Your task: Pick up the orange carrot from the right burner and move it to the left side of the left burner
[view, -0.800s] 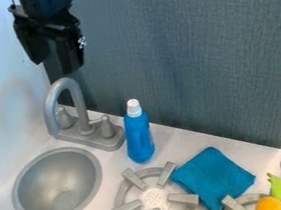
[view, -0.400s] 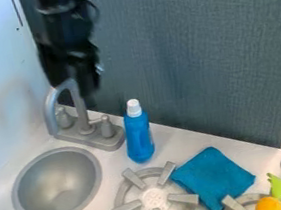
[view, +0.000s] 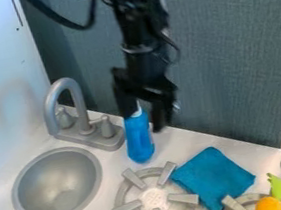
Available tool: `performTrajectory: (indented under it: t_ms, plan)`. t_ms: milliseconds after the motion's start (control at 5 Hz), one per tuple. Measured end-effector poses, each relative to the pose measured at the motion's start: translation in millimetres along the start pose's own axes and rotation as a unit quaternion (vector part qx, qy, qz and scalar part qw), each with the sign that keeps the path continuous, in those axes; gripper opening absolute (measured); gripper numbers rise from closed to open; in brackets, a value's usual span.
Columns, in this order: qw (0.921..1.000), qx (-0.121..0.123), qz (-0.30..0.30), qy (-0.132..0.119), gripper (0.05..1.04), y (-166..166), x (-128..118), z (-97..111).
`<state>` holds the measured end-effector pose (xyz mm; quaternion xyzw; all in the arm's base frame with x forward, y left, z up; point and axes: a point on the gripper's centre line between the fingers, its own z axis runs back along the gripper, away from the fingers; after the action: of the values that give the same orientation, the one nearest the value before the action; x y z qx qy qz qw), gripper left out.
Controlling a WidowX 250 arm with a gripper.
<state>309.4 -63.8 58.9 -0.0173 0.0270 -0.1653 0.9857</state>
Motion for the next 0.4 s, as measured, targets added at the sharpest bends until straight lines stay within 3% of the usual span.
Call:
performTrajectory:
  t_ms: [200,400]
  plan:
    - [0.9998,0.019,-0.006,0.005,1.011,-35.7,13.0,-28.9]
    - [0.9988,0.027,-0.028,-0.029,1.011,-69.6,28.8,-56.8]
